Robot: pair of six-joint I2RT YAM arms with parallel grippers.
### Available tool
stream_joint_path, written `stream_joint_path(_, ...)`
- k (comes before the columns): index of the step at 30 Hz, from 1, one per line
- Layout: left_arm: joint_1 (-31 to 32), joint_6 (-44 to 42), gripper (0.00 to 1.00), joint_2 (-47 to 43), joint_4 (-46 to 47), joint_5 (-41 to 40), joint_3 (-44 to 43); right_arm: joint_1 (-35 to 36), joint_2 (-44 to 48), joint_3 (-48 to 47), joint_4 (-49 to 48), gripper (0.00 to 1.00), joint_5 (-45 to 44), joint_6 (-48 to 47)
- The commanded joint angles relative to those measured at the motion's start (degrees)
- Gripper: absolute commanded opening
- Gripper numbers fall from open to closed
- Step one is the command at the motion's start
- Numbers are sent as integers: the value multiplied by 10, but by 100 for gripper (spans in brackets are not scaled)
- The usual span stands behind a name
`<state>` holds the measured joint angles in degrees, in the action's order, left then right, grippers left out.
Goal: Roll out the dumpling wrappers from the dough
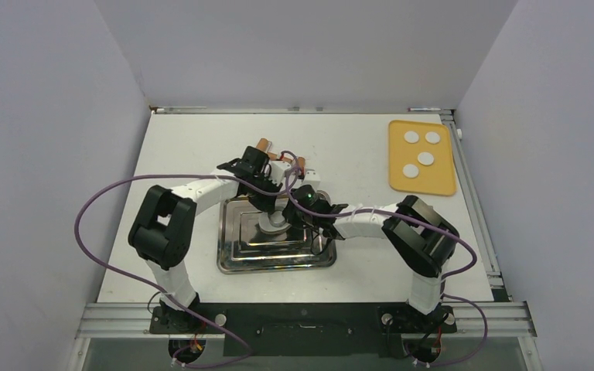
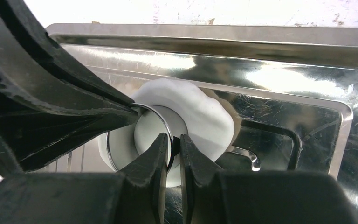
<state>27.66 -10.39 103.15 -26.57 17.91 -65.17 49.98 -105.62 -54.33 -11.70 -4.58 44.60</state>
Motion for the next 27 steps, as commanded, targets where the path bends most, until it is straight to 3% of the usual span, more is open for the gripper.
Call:
stream_joint_path(1,27,-100,0,93,-100,-29,42,9,-33,50,69,8,-12,-9)
stream_joint_path(22,35,-115,0,10,-20,-32,127,23,-2,112,96,9,-61,-4)
stream_joint_path(27,-15,-106,0,-30,-44,91,94,40,22,69,106,8,-52,-24)
